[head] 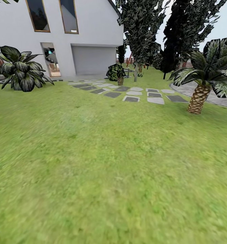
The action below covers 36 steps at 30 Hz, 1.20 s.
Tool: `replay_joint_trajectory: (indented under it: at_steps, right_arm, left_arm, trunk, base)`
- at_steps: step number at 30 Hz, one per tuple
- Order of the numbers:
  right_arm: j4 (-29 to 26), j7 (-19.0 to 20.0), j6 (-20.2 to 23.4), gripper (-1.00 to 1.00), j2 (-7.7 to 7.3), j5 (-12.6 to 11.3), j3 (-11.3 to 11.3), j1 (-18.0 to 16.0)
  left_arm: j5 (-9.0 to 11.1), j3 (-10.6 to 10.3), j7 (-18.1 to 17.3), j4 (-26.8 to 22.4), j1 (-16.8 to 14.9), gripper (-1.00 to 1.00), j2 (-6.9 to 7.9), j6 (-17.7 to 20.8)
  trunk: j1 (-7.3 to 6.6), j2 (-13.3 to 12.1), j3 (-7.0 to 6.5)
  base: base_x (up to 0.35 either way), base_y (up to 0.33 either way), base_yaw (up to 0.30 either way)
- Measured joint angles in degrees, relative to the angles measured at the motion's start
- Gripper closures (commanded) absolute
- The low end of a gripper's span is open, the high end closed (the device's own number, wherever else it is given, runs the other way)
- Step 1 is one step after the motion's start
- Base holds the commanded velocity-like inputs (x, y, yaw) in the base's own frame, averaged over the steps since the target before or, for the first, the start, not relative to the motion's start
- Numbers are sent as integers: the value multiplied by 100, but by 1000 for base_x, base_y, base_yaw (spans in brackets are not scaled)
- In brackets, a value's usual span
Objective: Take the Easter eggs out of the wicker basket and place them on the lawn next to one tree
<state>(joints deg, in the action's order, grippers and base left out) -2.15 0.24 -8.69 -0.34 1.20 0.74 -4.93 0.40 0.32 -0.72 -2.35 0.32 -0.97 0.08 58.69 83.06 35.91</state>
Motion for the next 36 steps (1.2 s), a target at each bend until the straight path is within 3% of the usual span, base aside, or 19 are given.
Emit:
replay_joint_trajectory:
  at_steps: [36]
  right_arm:
    - [3, 0, 0, -100, 3, 0, 0, -2]
  left_arm:
    - [0, 0, 0, 0, 0, -100, 0, 0]
  trunk:
    - [0, 0, 0]
  base:
    - [325, 0, 0]
